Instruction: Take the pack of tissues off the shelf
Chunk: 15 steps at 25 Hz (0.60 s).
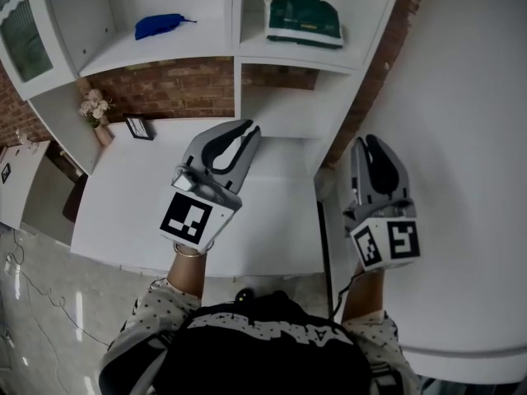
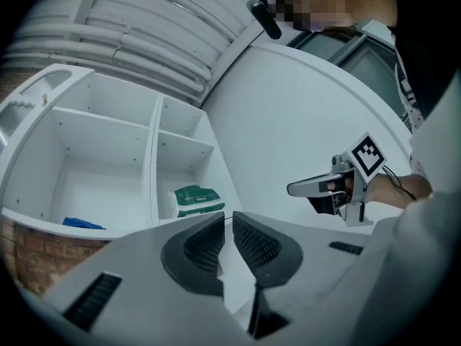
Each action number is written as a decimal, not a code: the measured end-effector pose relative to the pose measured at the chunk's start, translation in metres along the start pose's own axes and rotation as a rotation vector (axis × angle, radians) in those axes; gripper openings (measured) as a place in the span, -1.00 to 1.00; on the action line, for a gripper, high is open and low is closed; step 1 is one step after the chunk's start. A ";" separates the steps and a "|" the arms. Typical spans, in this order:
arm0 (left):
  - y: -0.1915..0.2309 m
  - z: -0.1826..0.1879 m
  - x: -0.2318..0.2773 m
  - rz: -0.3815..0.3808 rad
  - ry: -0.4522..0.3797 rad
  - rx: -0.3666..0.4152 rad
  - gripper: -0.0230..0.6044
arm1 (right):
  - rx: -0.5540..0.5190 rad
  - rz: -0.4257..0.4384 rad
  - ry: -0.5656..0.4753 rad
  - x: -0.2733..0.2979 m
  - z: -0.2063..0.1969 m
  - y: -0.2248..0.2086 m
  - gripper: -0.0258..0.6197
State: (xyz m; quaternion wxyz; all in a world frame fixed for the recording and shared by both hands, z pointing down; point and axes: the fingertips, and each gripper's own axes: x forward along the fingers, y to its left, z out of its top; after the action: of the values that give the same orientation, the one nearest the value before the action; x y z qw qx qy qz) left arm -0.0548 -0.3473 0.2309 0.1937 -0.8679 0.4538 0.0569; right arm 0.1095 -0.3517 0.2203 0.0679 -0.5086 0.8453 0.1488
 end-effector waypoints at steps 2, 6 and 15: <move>0.004 0.005 0.008 0.011 -0.005 0.014 -0.74 | -0.004 0.012 -0.008 0.009 0.005 -0.007 -0.68; 0.009 0.015 0.021 0.022 -0.014 0.038 -0.69 | -0.030 0.030 -0.011 0.028 0.013 -0.018 -0.64; 0.031 0.030 0.051 0.039 -0.020 0.102 -0.60 | -0.080 0.079 0.005 0.071 0.030 -0.033 -0.60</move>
State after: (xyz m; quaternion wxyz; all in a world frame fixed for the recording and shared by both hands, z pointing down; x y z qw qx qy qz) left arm -0.0485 -0.3904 0.1801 0.2410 -0.8473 0.4710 0.0465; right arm 0.1041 -0.4167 0.1673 0.0393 -0.4775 0.8583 0.1839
